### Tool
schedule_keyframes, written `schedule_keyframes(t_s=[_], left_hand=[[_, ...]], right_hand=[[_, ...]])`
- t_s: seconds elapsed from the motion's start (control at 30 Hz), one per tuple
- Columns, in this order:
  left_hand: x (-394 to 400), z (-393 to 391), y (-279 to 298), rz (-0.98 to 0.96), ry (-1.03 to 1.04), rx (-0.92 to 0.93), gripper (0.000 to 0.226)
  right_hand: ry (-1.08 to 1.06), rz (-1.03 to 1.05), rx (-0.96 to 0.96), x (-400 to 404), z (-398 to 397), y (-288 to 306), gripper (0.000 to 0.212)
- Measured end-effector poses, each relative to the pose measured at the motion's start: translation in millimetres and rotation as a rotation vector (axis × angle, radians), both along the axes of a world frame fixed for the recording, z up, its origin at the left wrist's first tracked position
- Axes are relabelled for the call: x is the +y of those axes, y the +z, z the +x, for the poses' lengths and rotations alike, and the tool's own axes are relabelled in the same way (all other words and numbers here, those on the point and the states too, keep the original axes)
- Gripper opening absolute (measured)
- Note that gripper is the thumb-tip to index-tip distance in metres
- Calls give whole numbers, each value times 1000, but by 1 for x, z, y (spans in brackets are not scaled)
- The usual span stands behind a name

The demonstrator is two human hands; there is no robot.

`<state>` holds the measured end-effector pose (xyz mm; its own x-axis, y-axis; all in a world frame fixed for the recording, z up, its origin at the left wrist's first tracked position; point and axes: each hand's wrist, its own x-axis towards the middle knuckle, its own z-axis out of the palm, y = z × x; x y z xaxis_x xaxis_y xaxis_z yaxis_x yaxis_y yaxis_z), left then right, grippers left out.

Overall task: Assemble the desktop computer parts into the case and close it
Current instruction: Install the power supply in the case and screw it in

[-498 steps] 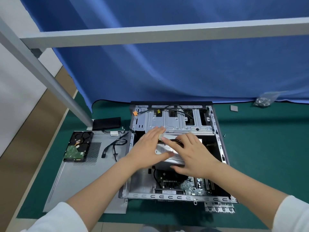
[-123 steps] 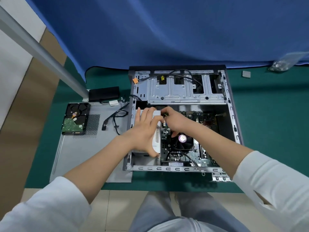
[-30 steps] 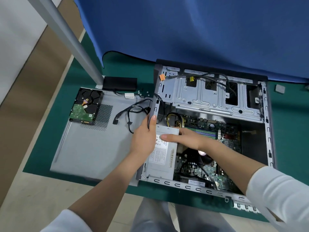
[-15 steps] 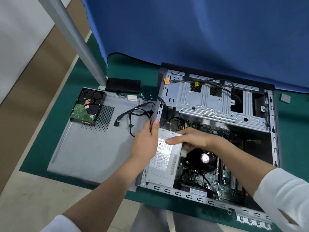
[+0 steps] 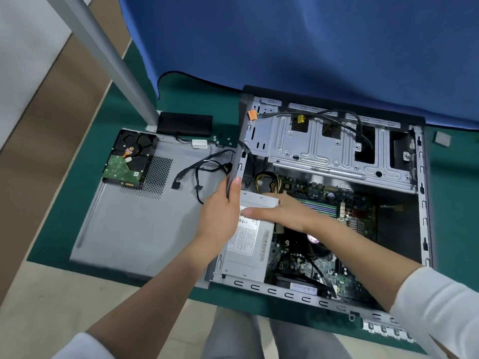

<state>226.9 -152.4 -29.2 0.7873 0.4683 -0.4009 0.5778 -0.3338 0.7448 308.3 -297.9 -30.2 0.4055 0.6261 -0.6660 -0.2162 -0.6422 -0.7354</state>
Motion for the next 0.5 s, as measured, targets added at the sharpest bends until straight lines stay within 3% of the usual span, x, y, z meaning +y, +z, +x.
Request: schedule_keyframes(t_s=[0.17,0.33,0.5], left_hand=[[-1,0,0,-24,-1,-19,50],[1,0,-1,-12,-6,-16,49],[-1,0,-1,16,5,-17,49]], right_hand=[[-95,52,-73,1,-7,-2,53],[-32,37,-96,3,0,2,34],[63,6,-74,-4,-4,3,49]])
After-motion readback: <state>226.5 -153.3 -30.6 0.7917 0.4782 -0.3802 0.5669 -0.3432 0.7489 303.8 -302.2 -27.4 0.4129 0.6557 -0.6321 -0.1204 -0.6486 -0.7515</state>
